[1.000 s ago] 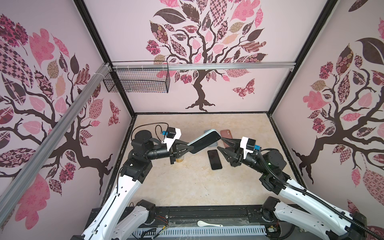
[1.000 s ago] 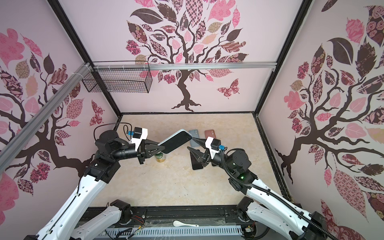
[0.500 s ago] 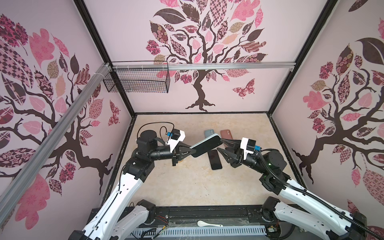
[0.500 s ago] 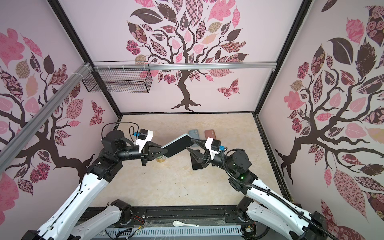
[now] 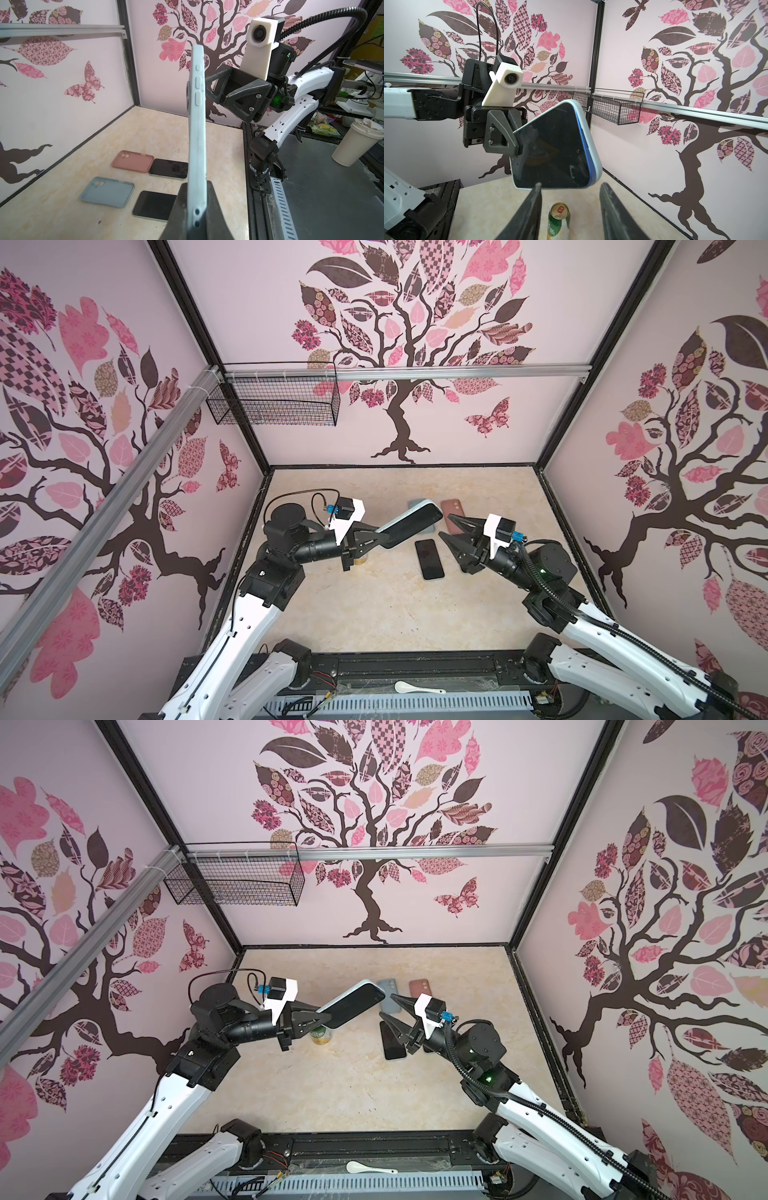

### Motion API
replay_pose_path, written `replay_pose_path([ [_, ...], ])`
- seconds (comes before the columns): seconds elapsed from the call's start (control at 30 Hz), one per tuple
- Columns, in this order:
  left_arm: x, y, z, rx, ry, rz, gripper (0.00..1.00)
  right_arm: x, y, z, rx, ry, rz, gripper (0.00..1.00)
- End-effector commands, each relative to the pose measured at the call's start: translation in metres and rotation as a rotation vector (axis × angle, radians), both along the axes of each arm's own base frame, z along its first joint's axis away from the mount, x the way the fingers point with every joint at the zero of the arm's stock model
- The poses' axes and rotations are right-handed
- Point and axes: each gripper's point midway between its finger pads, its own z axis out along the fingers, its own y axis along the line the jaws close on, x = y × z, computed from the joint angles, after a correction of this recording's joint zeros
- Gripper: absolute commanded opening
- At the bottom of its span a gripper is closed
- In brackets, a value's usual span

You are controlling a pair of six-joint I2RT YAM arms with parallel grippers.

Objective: Take the phone out of the phone case

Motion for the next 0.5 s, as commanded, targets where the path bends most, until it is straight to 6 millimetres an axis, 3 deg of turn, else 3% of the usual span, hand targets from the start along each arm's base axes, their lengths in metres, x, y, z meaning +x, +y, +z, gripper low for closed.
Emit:
replay_pose_path([
  [0.0,-0.0071,-0.0006,0.0152,-0.028,-0.053,-0.028,0.0,-0.0106,0.002,0.0155,0.028,-0.051,0.048,0.48],
  [0.47,-0.011,-0.0041,0.0119,-0.021,-0.04,-0.069,0.0,-0.0118,0.0063,0.0163,0.028,-0.046,0.077,0.48],
])
